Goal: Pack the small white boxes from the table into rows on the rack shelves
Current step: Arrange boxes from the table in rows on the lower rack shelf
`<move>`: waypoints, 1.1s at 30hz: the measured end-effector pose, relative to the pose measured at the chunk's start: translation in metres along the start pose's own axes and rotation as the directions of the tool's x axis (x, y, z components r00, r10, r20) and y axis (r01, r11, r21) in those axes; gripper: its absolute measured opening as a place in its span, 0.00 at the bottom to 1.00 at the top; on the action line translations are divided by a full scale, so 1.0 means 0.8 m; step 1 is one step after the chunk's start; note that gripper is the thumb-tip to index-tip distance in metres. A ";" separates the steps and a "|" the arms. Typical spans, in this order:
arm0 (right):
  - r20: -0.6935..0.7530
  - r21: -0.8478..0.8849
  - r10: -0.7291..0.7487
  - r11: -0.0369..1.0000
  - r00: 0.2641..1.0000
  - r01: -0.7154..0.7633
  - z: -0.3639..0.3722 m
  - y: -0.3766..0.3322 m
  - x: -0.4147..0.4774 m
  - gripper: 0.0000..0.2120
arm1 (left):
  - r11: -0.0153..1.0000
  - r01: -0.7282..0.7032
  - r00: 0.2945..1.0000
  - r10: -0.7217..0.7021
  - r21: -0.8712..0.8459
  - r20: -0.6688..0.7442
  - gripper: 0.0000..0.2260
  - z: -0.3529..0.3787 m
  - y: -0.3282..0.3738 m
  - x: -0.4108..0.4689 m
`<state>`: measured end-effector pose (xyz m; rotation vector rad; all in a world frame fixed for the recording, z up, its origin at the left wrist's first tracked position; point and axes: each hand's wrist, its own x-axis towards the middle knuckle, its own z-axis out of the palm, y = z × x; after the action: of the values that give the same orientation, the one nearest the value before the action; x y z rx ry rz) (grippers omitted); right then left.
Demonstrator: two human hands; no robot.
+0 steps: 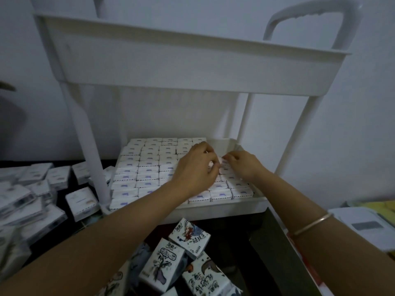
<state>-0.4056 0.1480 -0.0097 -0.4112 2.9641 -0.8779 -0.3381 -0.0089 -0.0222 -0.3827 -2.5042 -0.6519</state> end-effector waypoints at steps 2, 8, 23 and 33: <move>0.057 0.005 0.004 1.000 0.998 -0.004 0.004 0.002 0.002 0.13 | 0.997 0.048 0.999 -0.047 -0.062 0.022 0.06 -0.012 -0.003 -0.008; 0.125 0.087 0.039 0.995 0.991 -0.050 0.003 0.003 0.006 0.17 | 0.987 0.114 0.993 -0.112 -0.116 0.024 0.08 -0.054 -0.020 -0.041; -0.097 -0.027 -0.090 0.996 0.991 0.088 0.002 -0.031 -0.055 0.23 | 0.983 0.130 0.991 -0.131 -0.128 -0.001 0.11 -0.146 -0.021 -0.120; -0.223 0.174 0.030 0.985 0.974 0.010 0.005 -0.065 -0.064 0.22 | 0.980 0.192 0.981 -0.194 -0.053 -0.030 0.11 -0.207 -0.051 -0.184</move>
<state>-0.3433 0.1171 0.0121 -0.3086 3.0474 -1.2495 -0.1642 -0.1494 0.0056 -0.1449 -2.5154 -0.7908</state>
